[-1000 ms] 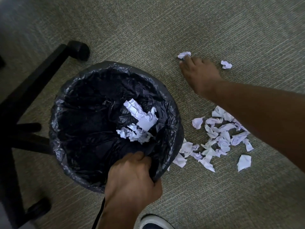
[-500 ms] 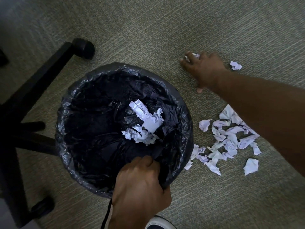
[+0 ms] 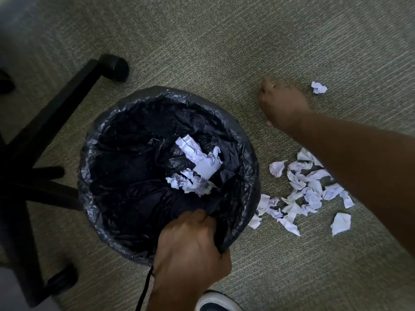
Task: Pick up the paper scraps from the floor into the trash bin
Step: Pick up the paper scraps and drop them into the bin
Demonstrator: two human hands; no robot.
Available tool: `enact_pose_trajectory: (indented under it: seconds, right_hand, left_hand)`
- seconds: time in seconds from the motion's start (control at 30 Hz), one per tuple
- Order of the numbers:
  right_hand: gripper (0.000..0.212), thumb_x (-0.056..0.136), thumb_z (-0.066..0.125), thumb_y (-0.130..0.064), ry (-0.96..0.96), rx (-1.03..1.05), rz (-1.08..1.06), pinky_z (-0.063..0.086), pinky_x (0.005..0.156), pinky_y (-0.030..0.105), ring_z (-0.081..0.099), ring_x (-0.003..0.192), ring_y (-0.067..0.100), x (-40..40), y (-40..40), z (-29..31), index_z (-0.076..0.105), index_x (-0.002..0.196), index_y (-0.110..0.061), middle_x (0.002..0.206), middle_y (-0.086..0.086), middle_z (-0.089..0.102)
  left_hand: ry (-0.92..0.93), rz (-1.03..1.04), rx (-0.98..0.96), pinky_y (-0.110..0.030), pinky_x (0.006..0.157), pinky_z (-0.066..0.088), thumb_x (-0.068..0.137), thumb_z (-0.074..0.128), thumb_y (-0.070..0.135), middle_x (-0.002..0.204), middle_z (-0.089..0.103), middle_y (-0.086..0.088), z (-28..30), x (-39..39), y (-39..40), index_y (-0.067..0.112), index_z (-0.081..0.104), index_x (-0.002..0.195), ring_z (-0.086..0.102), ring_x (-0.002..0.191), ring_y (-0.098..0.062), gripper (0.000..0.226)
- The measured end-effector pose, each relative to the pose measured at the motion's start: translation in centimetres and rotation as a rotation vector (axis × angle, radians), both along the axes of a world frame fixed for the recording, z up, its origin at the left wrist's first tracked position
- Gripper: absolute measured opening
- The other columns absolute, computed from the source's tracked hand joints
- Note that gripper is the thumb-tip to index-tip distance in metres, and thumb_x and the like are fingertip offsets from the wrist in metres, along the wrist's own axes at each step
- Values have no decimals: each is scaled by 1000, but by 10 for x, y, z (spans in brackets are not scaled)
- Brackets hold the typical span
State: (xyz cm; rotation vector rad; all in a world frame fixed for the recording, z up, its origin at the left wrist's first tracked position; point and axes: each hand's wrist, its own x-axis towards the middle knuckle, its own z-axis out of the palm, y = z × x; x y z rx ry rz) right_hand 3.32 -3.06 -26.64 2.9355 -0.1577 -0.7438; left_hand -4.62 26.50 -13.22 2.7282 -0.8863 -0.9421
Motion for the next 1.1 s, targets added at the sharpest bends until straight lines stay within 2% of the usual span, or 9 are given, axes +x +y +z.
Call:
enact_pose_trajectory:
  seconds: [0.1, 0.17, 0.27, 0.43, 0.57, 0.7, 0.83, 0.93, 1.1]
  right_hand:
    - [23, 90, 61, -8, -133, 7, -17, 38, 54, 39, 62, 84, 40, -22, -7, -6, 58, 109, 5, 122, 25, 48]
    - [25, 87, 61, -9, -209, -87, -93, 45, 55, 37, 62, 81, 37, -36, -20, -12, 58, 108, 5, 116, 23, 52]
    - [41, 83, 62, -13, -263, -158, -281, 52, 72, 45, 60, 94, 42, -53, -51, -20, 55, 119, 8, 125, 25, 51]
    - [61, 89, 65, -21, -113, 69, -406, 48, 92, 55, 50, 118, 49, -66, -83, -38, 42, 142, 1, 150, 21, 33]
    - [39, 90, 50, -18, -111, 91, -265, 52, 85, 50, 56, 102, 48, -72, -89, -50, 55, 123, 3, 128, 27, 49]
    - [18, 85, 60, 3, -96, 218, -214, 54, 72, 45, 64, 85, 44, -88, -73, -43, 62, 103, 3, 108, 25, 56]
    - [11, 89, 65, -14, -361, 542, -482, 44, 75, 34, 64, 85, 36, -110, -39, -24, 66, 83, -4, 90, 14, 60]
    - [13, 90, 70, -20, -566, 710, -656, 44, 82, 26, 64, 91, 25, -116, -1, 16, 74, 97, -10, 97, 12, 66]
    - [15, 93, 71, -21, -827, 1003, -696, 56, 81, 25, 67, 92, 19, -112, 53, 104, 74, 105, -12, 103, 6, 67]
  left_hand:
    - [-7, -5, 17, -22, 48, 28, 53, 57, 36, 60, 49, 7, 1, 0, -2, 20, 52, 55, 52, 53, -20, 17]
    - [-9, -1, 25, -22, 47, 29, 54, 54, 37, 60, 49, 6, 2, 0, -2, 20, 53, 55, 53, 53, -20, 18]
    - [-17, -12, 49, -22, 47, 28, 54, 55, 38, 61, 50, 8, 1, -1, -3, 21, 55, 56, 54, 54, -20, 17]
    - [-53, -10, 49, -22, 46, 30, 57, 49, 40, 60, 50, 9, 1, -2, -4, 21, 56, 56, 54, 54, -20, 21]
    - [-77, -14, 30, -24, 44, 36, 57, 47, 41, 60, 49, 8, 1, -3, -4, 20, 53, 55, 55, 54, -20, 22]
    - [-91, -24, 49, -24, 43, 35, 58, 47, 42, 60, 50, 8, 0, -3, -5, 20, 55, 56, 56, 54, -21, 23]
    - [-125, -1, 65, -25, 46, 38, 60, 44, 45, 62, 55, 6, 2, -4, -7, 19, 58, 58, 58, 55, -25, 30]
    - [-138, -6, 128, -27, 50, 41, 62, 45, 51, 70, 61, 5, 4, -5, -9, 19, 63, 67, 62, 64, -25, 37]
    - [-135, -22, 174, -28, 61, 43, 69, 53, 53, 86, 63, 7, 6, -6, -8, 22, 64, 86, 64, 80, -24, 38]
